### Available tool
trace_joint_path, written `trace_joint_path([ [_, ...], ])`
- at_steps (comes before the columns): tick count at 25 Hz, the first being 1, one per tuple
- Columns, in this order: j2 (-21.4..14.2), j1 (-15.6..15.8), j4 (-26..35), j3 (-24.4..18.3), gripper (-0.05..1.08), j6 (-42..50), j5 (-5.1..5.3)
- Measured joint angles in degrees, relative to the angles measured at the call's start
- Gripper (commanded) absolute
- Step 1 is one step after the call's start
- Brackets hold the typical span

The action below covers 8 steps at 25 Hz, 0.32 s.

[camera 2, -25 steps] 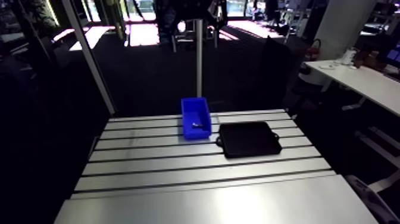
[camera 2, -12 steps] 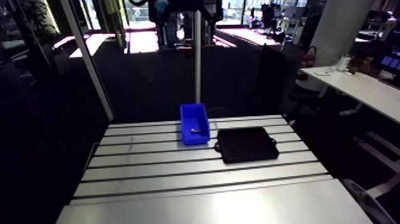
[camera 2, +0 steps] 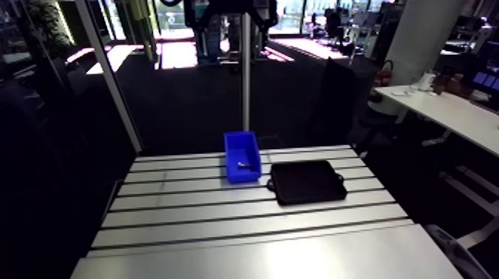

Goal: Pick up the M10 bolt from the tray and put it into the blue bin.

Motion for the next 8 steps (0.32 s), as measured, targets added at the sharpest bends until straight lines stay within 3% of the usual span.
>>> trace_joint_path([
  [8,-0.2,0.0,0.0,-0.2,0.01,0.0,0.04],
])
